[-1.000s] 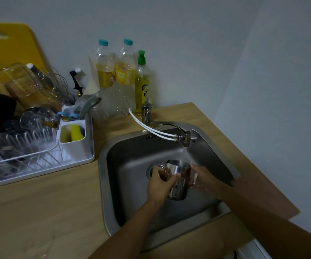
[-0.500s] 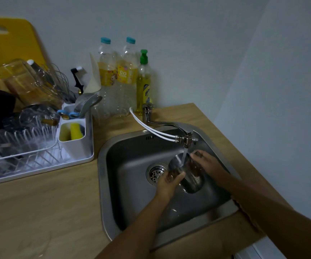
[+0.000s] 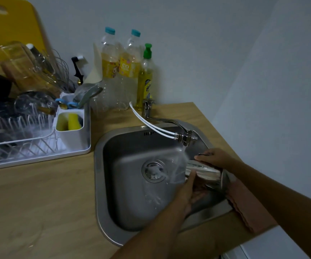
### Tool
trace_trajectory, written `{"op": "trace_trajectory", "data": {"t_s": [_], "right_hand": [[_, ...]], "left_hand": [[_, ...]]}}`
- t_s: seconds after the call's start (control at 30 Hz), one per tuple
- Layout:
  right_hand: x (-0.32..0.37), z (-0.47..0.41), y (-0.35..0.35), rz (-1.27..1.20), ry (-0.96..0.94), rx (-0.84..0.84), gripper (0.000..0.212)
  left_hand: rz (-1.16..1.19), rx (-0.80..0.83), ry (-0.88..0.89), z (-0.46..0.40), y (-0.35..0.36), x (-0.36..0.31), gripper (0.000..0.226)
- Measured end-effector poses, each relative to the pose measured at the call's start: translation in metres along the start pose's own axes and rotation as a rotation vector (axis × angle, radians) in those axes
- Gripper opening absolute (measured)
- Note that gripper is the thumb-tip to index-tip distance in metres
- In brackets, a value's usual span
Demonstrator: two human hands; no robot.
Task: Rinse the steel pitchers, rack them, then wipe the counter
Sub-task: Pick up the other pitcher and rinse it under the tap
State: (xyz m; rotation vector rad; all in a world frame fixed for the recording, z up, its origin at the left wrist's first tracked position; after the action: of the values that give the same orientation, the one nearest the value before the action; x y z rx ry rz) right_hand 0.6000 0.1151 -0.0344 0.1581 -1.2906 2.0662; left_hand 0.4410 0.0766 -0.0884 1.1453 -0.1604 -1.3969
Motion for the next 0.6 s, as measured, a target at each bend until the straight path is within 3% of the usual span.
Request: {"op": "trace_trajectory", "data": {"t_s": [0.17,0.3,0.5,0.6], "right_hand": [[0.006,-0.002,-0.006,0.069,0.140,-0.001,0.054],[0.013,-0.001,-0.005,0.088,0.208,0.008,0.049],[0.008,-0.003,0.011,-0.149,0.214,-0.006,0.044],[0.012,-0.002,0.028,-0.318,0.232,0.065,0.043]], "left_hand": [[0.072,-0.004,-0.035,0.001,0.007,-0.001,0.043],[0.088,0.014,-0.053,0.003,0.003,-0.002,0.033],[0.016,-0.070,-0.002,0.003,-0.019,-0.013,0.031],[-0.055,-0.142,0.011,0.004,-0.038,-0.030,0.025]]}}
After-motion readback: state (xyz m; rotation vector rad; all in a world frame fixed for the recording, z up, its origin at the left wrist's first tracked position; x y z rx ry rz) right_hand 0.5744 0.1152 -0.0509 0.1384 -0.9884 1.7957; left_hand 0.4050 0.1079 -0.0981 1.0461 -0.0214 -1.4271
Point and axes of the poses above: each hand's wrist, its own z-axis away from the middle knuckle, its own y-axis out of the palm, x = y × z, the point moved 1 cm from there along -z, towards the middle knuckle, and after that the axes turned 10 degrees about x, right-handed, at the moved point
